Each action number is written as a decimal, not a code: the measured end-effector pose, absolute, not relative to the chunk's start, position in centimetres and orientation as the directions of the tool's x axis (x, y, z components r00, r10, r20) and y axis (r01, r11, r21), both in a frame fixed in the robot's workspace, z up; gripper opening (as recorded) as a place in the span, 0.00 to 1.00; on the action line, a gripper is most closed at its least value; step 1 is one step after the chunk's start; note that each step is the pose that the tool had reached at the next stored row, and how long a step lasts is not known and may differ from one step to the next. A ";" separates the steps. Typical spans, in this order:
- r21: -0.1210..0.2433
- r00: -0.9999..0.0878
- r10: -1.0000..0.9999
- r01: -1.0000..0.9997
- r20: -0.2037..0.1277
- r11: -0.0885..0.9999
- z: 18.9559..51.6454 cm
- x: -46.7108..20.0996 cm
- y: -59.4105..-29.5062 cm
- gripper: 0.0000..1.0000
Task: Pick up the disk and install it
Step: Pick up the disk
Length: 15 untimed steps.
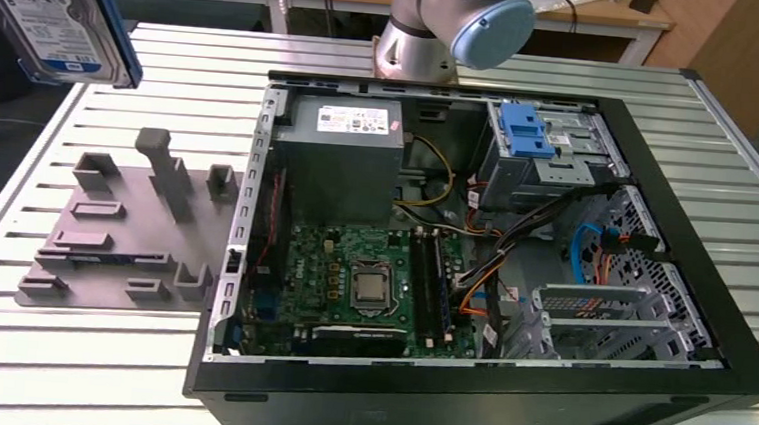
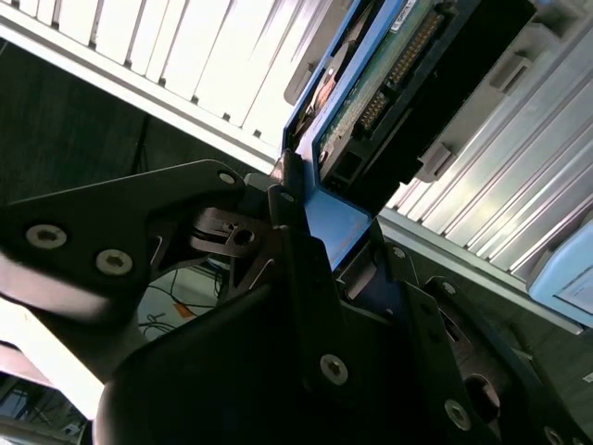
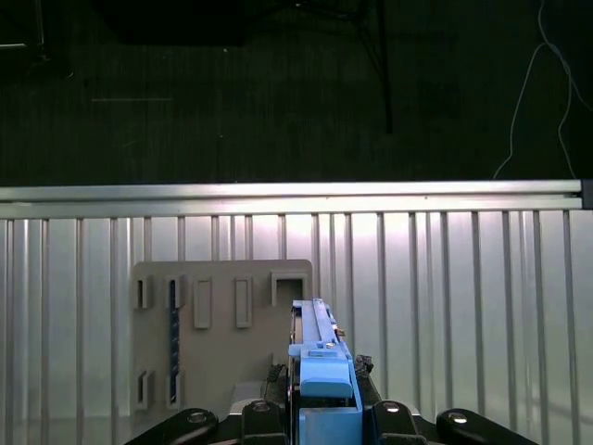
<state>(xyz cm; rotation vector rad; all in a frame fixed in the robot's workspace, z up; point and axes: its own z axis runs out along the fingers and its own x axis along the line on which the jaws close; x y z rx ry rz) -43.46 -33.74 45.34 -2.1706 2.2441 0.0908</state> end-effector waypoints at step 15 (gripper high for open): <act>0.029 -0.034 -0.998 -0.999 -0.054 0.032 46.8 -43.5 -33.7 0.36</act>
